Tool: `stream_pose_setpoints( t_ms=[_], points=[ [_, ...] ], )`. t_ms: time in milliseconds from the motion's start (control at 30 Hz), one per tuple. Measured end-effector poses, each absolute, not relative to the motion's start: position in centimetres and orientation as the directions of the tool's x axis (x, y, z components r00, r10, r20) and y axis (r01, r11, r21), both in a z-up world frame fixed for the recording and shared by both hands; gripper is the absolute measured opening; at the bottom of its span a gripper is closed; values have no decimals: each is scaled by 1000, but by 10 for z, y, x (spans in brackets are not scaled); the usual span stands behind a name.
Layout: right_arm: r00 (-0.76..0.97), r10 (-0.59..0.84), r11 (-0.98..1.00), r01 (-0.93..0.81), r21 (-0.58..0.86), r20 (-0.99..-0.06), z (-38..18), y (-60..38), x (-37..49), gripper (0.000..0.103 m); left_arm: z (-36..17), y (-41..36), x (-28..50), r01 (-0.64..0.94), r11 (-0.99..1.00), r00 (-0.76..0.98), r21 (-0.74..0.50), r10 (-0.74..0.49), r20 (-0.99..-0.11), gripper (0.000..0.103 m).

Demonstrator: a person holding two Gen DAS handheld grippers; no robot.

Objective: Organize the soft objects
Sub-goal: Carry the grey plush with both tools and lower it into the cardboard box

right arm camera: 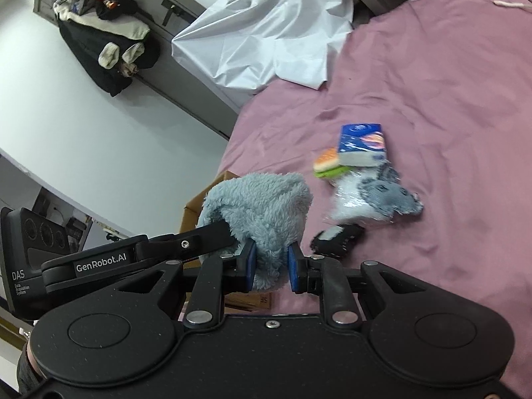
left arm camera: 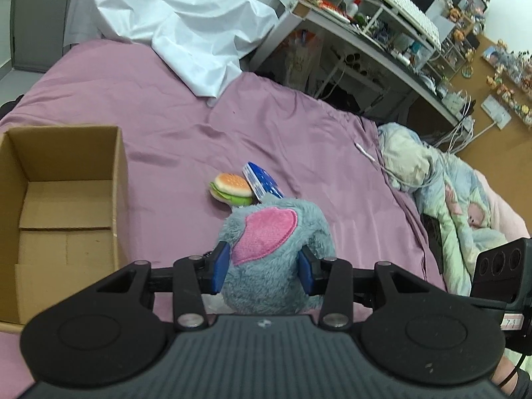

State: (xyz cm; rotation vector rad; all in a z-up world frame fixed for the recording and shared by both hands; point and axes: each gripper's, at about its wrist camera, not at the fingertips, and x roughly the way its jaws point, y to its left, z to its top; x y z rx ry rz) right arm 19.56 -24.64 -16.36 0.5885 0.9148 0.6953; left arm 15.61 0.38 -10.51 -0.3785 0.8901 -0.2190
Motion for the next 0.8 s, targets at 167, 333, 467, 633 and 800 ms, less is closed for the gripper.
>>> stream_pose_setpoints(
  t_ms=[167, 333, 467, 633, 800],
  points=[
    [429, 755, 639, -314, 702, -495, -153, -230, 196, 20, -98, 22, 151, 13, 902, 642, -432, -339, -688, 42],
    [419, 764, 635, -349, 689, -491, -143, -205, 196, 20, -90, 43, 143, -9, 899, 670, -437, -319, -670, 42],
    [411, 768, 633, -378, 675, -491, -136, -185, 198, 20, -87, 61, 137, -35, 896, 689, -443, -300, -659, 42],
    [399, 774, 630, -403, 664, -492, -131, -161, 198, 20, -86, 83, 133, -71, 895, 707, -441, -266, -655, 42],
    [382, 782, 622, -418, 662, -493, -128, -140, 200, 20, -85, 103, 128, -103, 892, 722, -440, -237, -650, 42]
  ],
)
